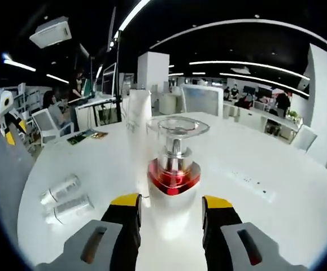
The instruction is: Arrange the skincare products in the storage area until every visible bottle or jar stands upright without overlapping.
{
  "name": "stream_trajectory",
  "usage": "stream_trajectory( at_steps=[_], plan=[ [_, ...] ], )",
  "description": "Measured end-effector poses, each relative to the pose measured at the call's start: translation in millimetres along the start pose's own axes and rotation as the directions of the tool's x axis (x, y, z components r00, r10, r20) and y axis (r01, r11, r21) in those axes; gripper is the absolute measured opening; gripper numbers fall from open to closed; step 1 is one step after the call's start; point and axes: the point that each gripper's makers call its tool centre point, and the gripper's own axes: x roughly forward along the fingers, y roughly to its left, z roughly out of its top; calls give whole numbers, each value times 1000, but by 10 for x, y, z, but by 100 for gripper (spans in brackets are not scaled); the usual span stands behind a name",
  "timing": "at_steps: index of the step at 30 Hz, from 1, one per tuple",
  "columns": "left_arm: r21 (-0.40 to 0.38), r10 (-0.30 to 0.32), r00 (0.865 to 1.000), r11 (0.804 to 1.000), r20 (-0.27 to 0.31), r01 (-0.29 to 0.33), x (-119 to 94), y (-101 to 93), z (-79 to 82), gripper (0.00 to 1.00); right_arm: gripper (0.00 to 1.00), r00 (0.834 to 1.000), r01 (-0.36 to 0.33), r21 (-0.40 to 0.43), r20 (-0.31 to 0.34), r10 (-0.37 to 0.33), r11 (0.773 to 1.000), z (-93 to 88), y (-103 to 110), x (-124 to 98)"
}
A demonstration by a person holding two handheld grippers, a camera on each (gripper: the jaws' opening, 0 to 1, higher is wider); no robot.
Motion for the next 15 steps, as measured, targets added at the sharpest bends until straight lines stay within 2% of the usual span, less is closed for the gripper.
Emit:
stream_trajectory(
  at_steps=[2, 4, 7, 10, 15],
  plan=[
    [2, -5, 1000, 1000, 1, 5, 4, -12, 2, 32, 39, 999, -44, 28, -10, 45, 999, 32, 33, 5],
    [6, -4, 1000, 1000, 0, 4, 3, -13, 3, 31, 39, 998, -49, -13, -28, 49, 999, 53, 1, 23],
    [3, -8, 1000, 1000, -2, 8, 9, -16, -2, 32, 38, 997, -65, -12, -36, 65, 998, 96, -13, 45],
    [13, -16, 1000, 1000, -7, 16, 11, -36, -8, 32, 33, 988, -150, -25, -50, 149, 988, 135, 108, 61],
    [18, -22, 1000, 1000, -13, 22, 18, -48, -20, 31, 33, 981, -169, -11, -103, 167, 985, 45, 94, 110]
  ],
)
